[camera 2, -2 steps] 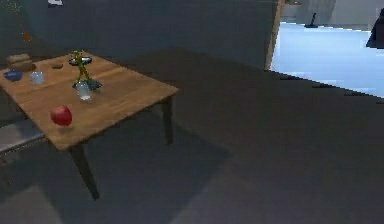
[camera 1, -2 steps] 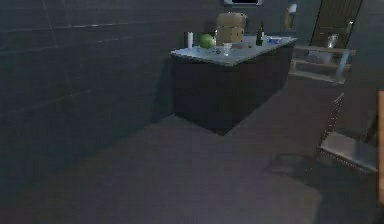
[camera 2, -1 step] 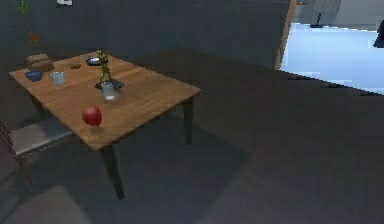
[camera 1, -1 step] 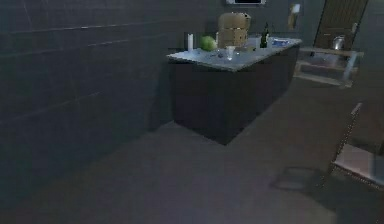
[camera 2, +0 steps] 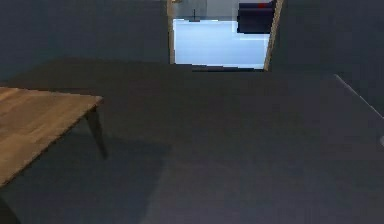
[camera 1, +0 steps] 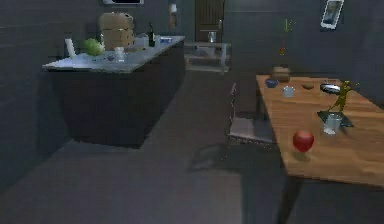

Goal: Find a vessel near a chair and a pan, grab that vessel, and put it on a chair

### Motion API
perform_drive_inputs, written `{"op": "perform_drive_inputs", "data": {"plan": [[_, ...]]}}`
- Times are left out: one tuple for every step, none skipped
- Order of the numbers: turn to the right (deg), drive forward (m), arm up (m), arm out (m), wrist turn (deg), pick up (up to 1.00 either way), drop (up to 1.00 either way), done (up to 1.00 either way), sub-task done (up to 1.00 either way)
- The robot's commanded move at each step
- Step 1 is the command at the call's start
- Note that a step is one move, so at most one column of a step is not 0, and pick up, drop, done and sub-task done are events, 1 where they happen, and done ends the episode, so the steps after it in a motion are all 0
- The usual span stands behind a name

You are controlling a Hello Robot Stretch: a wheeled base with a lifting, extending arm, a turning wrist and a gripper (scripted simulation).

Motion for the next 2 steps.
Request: {"op": "perform_drive_inputs", "data": {"plan": [[0.0,0.9,0.0,0.0,0.0,0.0,0.0,0.0,0.0],[45.0,0.0,0.0,0.0,0.0,0.0,0.0,0.0,0.0]]}}
